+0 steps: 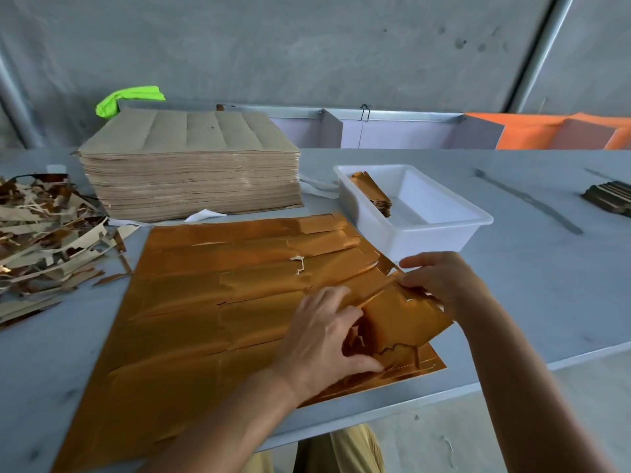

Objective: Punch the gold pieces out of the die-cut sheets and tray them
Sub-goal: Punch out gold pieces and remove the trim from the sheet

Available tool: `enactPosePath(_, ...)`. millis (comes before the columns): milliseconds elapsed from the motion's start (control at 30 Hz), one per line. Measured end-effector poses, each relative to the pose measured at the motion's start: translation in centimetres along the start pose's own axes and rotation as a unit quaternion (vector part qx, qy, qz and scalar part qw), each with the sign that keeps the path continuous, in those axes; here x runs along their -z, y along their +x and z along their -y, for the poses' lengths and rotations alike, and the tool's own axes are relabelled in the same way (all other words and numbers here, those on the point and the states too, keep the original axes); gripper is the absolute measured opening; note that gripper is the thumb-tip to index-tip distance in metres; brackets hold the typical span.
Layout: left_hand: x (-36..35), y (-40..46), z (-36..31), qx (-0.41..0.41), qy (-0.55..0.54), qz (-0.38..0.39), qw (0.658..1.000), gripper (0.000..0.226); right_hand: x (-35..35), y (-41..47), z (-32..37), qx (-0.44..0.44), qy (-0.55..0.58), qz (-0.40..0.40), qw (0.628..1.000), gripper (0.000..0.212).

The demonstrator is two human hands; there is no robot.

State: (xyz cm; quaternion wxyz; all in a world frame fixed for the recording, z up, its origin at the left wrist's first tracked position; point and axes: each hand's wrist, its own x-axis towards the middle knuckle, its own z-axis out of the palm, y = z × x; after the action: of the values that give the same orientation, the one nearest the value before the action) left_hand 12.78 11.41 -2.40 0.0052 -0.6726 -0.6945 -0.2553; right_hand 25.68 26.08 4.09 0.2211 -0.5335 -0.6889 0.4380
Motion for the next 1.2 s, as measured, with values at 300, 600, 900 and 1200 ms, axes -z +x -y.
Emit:
enactPosePath(300,0.7,-0.7,-1.3,-0.013,-0.052,-0.106,0.993,0.025,0.4,-0.5,0.6,-0.028,0.175,0.046,0.983,0.01)
enactPosePath(600,6.2,0.9,1.3,0.269,-0.401,-0.155,0.862,0.019,-1.2,-2.4,1.8,0.047,0.181,0.03,0.982,0.026)
enactPosePath(900,5.7,1.1,-0.1,0.243,-0.469,-0.164,0.833,0.009,-5.3,-5.4,3.7,0.133,0.184,0.099,0.969,0.048)
enactPosePath(1200,4.2,1.0,0.1,0.244,-0.491,-0.11,0.829,0.015,-6.1,-5.8,1.1,0.095,0.211,0.081,0.969,0.069)
